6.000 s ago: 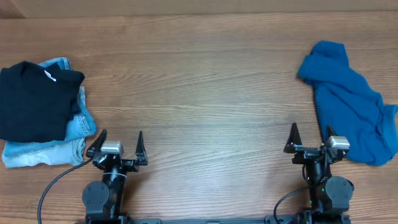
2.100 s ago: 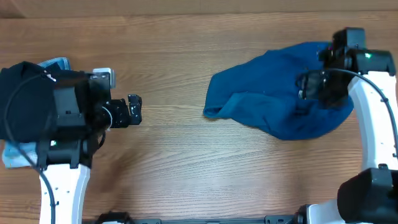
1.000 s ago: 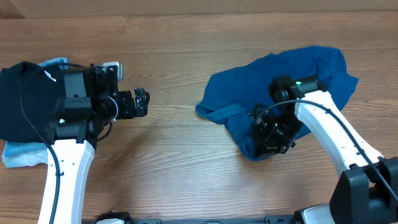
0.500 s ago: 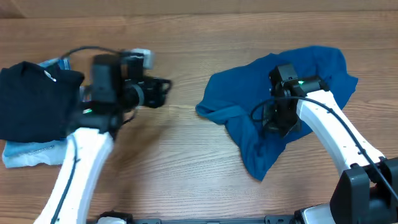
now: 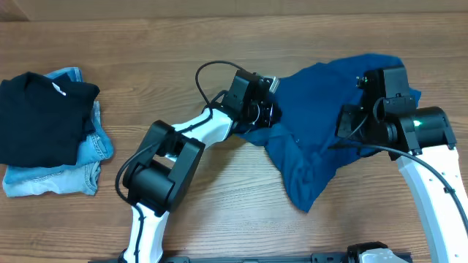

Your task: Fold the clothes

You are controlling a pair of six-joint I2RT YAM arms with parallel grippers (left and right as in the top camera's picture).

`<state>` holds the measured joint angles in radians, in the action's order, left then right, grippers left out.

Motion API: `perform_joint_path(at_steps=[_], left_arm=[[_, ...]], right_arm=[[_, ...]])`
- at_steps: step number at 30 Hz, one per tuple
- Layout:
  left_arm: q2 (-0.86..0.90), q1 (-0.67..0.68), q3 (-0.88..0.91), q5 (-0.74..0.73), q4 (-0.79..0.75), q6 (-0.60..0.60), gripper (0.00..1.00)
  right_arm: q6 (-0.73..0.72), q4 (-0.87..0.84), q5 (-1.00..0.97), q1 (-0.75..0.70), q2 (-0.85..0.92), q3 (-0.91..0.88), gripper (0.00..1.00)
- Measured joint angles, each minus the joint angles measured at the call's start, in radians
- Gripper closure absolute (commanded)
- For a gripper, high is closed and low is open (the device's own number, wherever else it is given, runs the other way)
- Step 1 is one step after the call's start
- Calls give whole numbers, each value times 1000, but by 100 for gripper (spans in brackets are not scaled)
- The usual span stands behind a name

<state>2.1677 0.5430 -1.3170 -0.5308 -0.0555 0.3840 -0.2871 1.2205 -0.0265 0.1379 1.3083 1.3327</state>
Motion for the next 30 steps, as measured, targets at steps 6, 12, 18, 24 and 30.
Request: perform_joint_path(at_steps=[6, 12, 18, 24, 30], left_arm=[[23, -2, -23, 145, 94, 26, 96], [21, -72, -37, 388, 56, 26, 96], [32, -324, -124, 468, 85, 24, 90], [30, -454, -517, 260, 661, -122, 64], [-70, -205, -556, 206, 1120, -195, 59]], right_arm=[[0, 12, 0, 0, 0, 0, 96], [0, 26, 0, 0, 0, 0, 96], [0, 16, 0, 0, 0, 0, 93], [0, -7, -7, 0, 6, 0, 88], [-42, 2, -112, -54, 30, 0, 56]])
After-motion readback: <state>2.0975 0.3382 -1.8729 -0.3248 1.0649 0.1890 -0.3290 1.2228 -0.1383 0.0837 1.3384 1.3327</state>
